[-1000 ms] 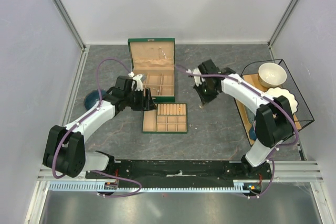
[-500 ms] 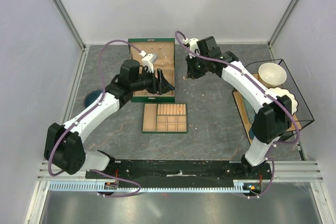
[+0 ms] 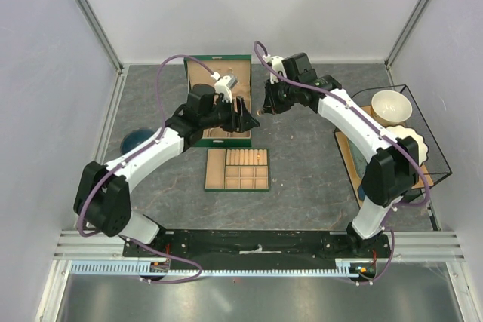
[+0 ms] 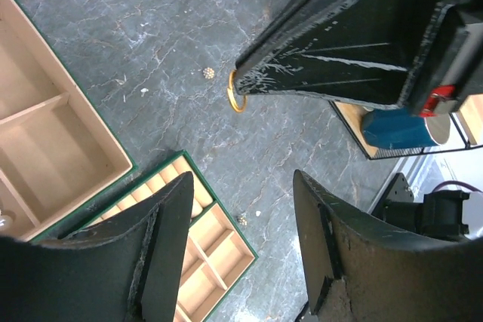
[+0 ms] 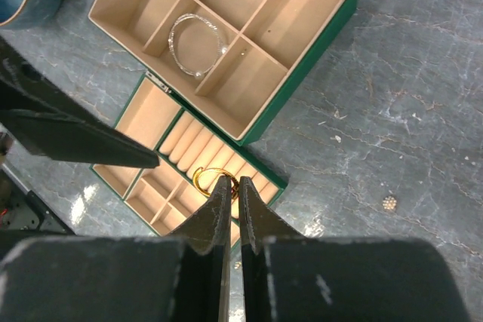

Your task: Organize the mixed jewelry

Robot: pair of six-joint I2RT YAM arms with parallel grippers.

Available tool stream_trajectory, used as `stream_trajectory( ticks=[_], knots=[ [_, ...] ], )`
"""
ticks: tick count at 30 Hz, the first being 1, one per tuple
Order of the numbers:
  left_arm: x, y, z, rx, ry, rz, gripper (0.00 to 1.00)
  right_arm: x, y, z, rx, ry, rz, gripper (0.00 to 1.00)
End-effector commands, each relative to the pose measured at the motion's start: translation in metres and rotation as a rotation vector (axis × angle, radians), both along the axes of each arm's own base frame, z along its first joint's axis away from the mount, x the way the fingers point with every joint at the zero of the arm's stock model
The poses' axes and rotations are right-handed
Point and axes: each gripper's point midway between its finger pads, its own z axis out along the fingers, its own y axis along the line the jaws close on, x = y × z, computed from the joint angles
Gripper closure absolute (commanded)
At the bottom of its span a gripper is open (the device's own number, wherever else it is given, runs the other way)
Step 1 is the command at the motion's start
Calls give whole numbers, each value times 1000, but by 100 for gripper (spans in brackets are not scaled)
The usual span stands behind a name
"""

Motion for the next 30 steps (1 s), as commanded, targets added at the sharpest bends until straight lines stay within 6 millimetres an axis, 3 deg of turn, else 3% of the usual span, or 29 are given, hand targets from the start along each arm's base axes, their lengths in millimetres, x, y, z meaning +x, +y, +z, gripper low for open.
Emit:
stream_trajectory(
  ticks=[1, 10, 19, 30],
  knots=[
    [19, -9, 30, -61, -77, 43, 39, -7, 9, 30, 85, -49, 18, 94],
    [26, -19, 37, -84, -74, 33, 54, -13, 12, 28, 98, -38, 28, 94],
    [26, -22, 29, -74, -59, 35, 68, -14, 11, 28, 100, -41, 28, 94],
    [26, -24, 30, -80, -57, 27, 73, -17, 10, 28, 101, -39, 28, 94]
  ],
)
